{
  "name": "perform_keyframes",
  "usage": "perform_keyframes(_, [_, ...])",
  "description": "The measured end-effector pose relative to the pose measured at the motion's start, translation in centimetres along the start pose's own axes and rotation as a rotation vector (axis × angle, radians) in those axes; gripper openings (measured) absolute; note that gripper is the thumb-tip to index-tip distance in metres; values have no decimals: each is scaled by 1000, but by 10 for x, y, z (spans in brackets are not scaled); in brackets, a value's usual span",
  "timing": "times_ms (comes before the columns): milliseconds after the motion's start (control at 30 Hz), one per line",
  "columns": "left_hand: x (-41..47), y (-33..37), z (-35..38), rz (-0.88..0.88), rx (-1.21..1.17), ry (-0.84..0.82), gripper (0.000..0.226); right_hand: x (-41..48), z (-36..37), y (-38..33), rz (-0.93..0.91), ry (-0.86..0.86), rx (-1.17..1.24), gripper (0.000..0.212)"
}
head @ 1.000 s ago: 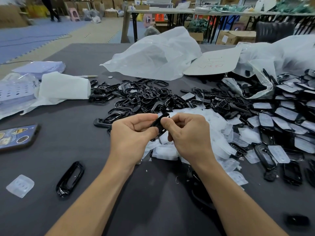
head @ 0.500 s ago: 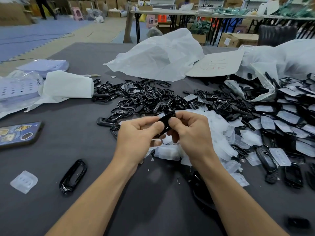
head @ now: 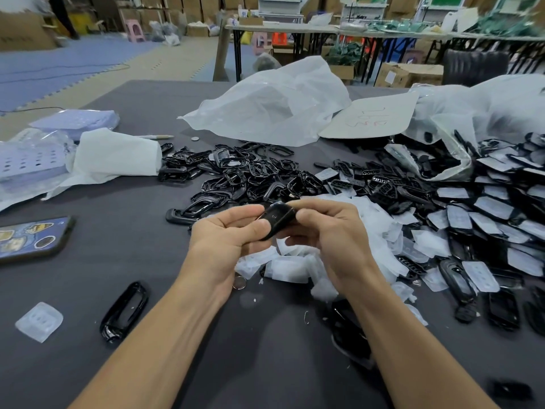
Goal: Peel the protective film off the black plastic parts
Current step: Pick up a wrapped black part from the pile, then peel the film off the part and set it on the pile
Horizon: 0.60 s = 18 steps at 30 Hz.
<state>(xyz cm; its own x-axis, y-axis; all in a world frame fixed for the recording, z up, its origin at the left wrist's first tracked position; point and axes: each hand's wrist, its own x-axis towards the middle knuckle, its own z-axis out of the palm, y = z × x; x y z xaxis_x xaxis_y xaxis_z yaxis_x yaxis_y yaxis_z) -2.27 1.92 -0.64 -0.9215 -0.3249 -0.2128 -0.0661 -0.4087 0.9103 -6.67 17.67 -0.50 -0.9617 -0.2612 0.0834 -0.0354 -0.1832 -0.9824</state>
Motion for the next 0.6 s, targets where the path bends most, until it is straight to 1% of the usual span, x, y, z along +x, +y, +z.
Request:
perform_keyframes(67, [-1,-1,-1,115,103,49,31,0,1,-2,70,-32,28,33])
perform_keyframes(100, [-1,-2,-1,166,153,51,32,0,0,-3,80,-36,4,27])
perform_keyframes(167, [-2,-2,-2,214,199,10,35,1,0,-3,84,-26,-47,17])
perform_keyframes(233, [-2,-1,-1,178,167,-49,33,2,-1,-5,102,0,-45,13])
perform_keyframes(333, [1,3,-3,34,3,-135,37,2,-4,-9,183,-25,85,12])
perform_keyframes(367, [3,4,-4,-1,-37,-162,36,2,-5,-10,215,-60,132,14])
perform_keyframes(433, [4,5,-5,-42,-96,-216,32,1,-8,-12,260,-123,216,25])
perform_keyframes(467, [4,5,-5,-58,-120,-229,31,1,-10,-12,277,-141,259,27])
perform_keyframes(533, [3,5,-4,-71,-145,-205,29,1,-13,-12,300,-152,336,26])
perform_keyframes(600, [5,4,-3,-65,-146,-137,27,1,-14,-10,313,-143,372,32])
